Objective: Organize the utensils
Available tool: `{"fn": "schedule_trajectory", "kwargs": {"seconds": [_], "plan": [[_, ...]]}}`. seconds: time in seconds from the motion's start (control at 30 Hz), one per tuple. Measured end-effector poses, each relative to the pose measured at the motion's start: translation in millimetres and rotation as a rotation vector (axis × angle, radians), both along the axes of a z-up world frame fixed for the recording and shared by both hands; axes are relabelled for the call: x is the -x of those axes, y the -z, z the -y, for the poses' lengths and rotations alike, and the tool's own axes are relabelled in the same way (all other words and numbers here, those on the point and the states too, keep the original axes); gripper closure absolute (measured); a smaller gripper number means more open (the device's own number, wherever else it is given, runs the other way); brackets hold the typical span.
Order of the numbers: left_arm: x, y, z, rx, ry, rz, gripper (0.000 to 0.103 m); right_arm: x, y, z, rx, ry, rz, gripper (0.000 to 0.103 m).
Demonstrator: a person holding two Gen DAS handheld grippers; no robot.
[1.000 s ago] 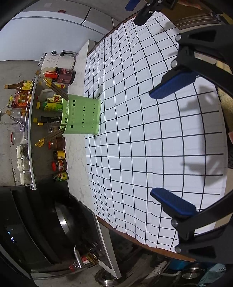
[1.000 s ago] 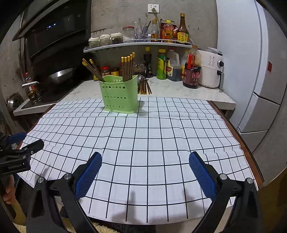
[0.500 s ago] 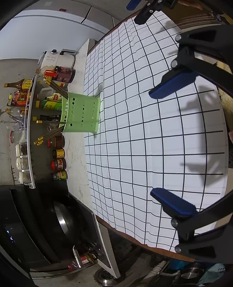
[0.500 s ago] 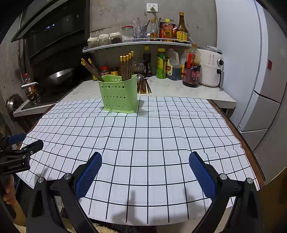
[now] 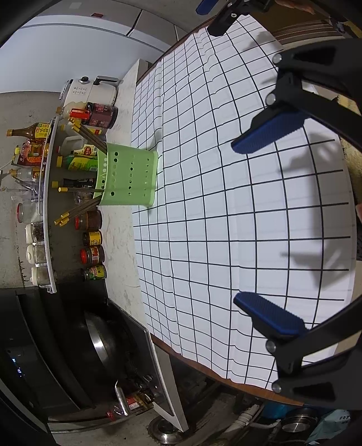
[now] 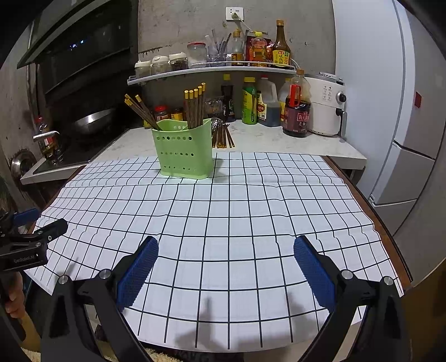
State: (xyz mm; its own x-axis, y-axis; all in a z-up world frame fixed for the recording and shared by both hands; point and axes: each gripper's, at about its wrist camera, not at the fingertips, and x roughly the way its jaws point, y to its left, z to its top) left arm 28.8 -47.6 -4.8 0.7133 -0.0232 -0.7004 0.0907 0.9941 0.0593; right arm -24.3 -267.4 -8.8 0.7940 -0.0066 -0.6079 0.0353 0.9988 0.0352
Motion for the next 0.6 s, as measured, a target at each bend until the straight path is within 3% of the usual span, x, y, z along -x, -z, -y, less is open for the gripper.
{"fn": "schedule_trajectory", "kwargs": {"seconds": [0.6], "plan": [[-2.4, 0.8, 1.1, 0.002, -0.005, -0.005, 0.006, -1.0, 0.6, 4.7, -0.006, 0.007, -0.004, 0.006]]}}
